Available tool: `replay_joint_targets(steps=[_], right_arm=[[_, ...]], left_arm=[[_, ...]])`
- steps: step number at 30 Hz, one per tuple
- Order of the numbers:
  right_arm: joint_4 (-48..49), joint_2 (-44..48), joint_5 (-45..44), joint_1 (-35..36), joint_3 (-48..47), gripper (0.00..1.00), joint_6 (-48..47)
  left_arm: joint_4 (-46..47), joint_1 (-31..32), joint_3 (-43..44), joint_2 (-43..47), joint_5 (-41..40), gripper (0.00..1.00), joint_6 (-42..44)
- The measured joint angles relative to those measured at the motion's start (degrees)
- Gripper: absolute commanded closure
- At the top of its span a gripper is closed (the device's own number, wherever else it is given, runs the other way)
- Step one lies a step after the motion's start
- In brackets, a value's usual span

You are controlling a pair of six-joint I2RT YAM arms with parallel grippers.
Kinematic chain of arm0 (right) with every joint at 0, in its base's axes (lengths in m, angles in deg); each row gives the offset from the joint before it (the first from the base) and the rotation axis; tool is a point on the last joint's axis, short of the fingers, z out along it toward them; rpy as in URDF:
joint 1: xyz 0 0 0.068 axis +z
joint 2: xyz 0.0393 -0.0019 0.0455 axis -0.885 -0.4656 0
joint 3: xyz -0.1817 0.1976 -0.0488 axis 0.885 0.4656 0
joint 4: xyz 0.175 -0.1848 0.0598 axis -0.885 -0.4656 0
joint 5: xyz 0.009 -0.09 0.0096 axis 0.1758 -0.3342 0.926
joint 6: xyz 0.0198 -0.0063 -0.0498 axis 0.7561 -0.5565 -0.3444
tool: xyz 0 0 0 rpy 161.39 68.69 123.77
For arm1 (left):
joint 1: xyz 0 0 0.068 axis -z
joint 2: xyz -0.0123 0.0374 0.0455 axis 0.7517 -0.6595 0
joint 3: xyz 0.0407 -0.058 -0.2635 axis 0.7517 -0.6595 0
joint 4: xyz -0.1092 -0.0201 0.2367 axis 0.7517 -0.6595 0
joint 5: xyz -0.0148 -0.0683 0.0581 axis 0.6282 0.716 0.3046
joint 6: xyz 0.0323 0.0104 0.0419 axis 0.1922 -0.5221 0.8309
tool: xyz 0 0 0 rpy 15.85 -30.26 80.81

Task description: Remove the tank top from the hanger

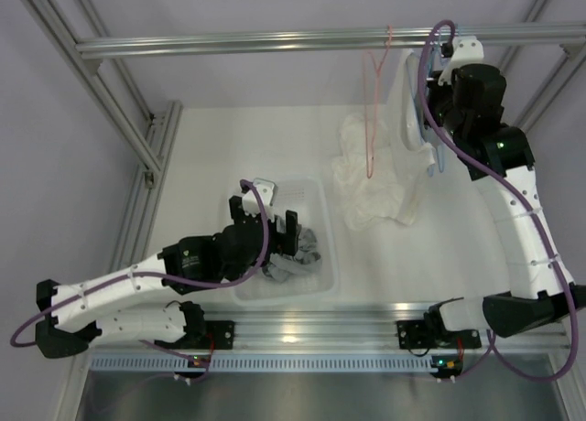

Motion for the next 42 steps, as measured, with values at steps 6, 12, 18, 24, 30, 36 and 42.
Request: replay_joint_targets(steps=[6, 12, 18, 24, 30, 36, 42], right_arm=[[-0.42, -2.62, -0.04, -0.26, 0.00, 0.63, -0.22], [-0.48, -2.95, 0.13, -0.26, 0.02, 0.87, -0.59], [-0.33, -2.86, 0.37, -0.28, 0.48, 1.00, -0.39], [2.75, -0.85, 0.31, -0.33, 3.56, 1.00, 0.66], [15.74, 6.67, 1.16, -0.87, 15.17, 1.00, 2.23], [22.75, 9.55, 4.15, -2.23, 19.98, 1.00, 3.56], [28.81, 11.43, 6.95, -2.56, 24.15, 1.00, 4.04]], left_arm=[[-0.44, 0.00, -0.50, 1.51, 0.26, 0.01, 0.87], [-0.44, 0.00, -0.61, 1.92, 0.24, 0.01, 1.55], [-0.46, 0.00, -0.76, 1.90, 0.20, 0.01, 1.77], [-0.46, 0.00, -0.76, 1.57, 0.22, 0.01, 1.97], [-0.46, -0.07, -0.76, 1.55, 0.24, 0.01, 1.95], [-0.46, -0.07, -0.90, 1.62, 0.17, 0.01, 1.95], [-0.48, -0.07, -1.51, 2.62, 0.11, 0.01, 1.92]])
